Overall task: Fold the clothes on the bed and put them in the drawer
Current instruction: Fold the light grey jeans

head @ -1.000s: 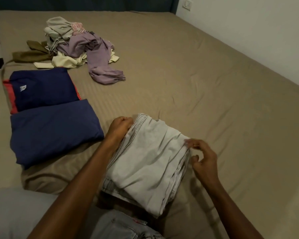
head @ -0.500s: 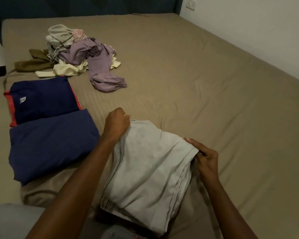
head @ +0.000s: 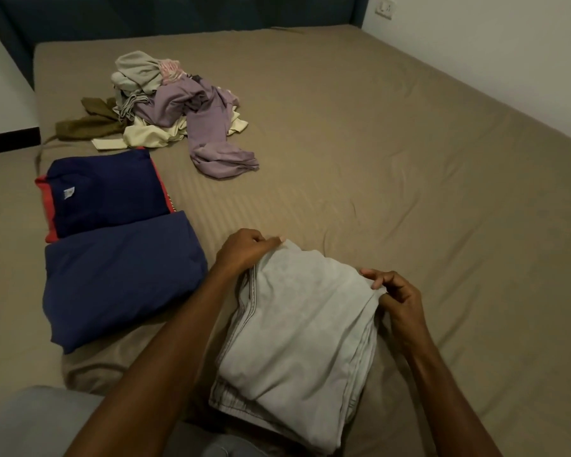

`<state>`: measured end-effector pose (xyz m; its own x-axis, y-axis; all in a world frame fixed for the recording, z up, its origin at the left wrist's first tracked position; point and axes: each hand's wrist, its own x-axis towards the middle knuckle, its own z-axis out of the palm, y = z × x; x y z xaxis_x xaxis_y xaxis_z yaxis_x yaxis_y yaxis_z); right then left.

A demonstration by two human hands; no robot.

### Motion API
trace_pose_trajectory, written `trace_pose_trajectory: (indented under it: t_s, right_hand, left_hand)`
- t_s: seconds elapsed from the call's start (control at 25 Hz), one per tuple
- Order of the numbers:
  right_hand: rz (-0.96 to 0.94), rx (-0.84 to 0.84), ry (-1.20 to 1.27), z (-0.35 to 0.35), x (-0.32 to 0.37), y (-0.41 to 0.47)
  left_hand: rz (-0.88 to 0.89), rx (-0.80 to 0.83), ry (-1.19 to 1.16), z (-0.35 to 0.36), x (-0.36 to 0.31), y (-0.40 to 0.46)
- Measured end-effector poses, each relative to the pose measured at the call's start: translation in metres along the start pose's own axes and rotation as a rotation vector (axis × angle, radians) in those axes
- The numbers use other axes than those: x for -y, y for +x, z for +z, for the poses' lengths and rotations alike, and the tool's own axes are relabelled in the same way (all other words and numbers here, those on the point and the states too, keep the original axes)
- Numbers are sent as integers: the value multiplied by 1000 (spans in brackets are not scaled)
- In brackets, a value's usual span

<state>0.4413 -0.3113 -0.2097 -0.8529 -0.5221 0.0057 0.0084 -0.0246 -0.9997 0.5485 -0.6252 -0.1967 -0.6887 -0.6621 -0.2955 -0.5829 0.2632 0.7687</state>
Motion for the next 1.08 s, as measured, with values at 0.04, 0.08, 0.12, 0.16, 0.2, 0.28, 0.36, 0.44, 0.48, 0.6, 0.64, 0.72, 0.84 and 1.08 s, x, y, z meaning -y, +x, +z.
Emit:
trace_pose_trajectory:
  t_s: [0.04, 0.08, 0.12, 0.16, 0.2, 0.28, 0.36, 0.44, 0.48, 0.6, 0.64, 0.72, 0.84, 1.08]
  right_hand:
    - [-43, 2, -37, 0, -1, 1]
    - [-72, -23, -44, -2, -1, 2]
    - [-84, -84, -26, -6, -1, 5]
    - [-82, -155, 2, -11, -2, 5]
    - [-67, -208, 28, -15, -6, 4]
    - [8, -243, 92, -22, -23, -2]
    - [59, -221, 48, -20, -29, -5]
    - [79, -131, 49, -17, -28, -2]
    - [104, -110, 58, -13, -23, -5]
    - [20, -110, -96, -12, -11, -15]
    - [-67, -101, -275, -16, -10, -22]
    - [-250, -5, -638, -20, -8, -38]
    - [-237, 33, -650, -21, -8, -51]
    - [-176, 121, -688, -9, -19, -57]
  left_hand:
    - [35, 77, 94, 0, -6, 3]
    - [77, 101, 124, -1, -9, 7]
    - [96, 66, 85, -6, -10, 11]
    - [72, -23, -41, -12, -8, 13]
    - [41, -121, -172, -19, -3, 13]
    - [-11, -206, -320, -32, 12, 8]
    - [-7, -190, -307, -28, 30, -4]
    - [32, -186, -326, -14, 31, -18]
    - [34, -186, -344, -7, 25, -25]
    - [69, -146, -148, 10, 5, -46]
    - [113, -127, 1, 16, 3, -54]
    - [234, -136, 156, 25, 3, -71]
    - [305, -297, 8, 23, 10, -80]
    - [38, -149, -81, 13, 34, -74]
